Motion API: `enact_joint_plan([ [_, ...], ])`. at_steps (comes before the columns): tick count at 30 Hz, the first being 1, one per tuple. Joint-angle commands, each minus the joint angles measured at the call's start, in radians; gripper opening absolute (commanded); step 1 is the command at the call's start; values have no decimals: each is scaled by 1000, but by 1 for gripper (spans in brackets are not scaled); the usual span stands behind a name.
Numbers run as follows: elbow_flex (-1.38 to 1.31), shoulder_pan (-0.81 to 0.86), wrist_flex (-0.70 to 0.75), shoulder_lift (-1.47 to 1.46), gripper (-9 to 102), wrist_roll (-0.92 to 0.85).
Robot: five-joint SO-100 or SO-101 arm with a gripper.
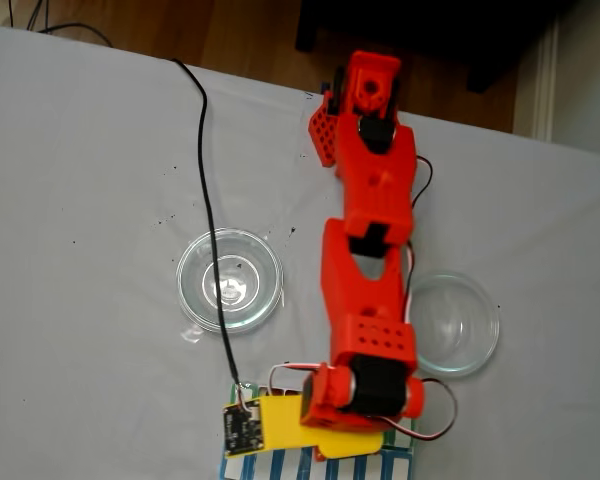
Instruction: Sort medicines into box.
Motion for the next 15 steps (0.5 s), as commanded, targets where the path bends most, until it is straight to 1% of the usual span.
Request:
enact_joint_plan([
  [1,155,-38,-23,270,1,-9],
  [2,252,-40,-84,321,1,-6],
  [4,541,-46,-302,483,1,11],
  [5,649,-51,-379,548,1,11],
  [6,716,-52,-420,594,1,11],
  [10,871,-38,-552,719,1,48],
  [15,997,17,-798,750,1,61],
])
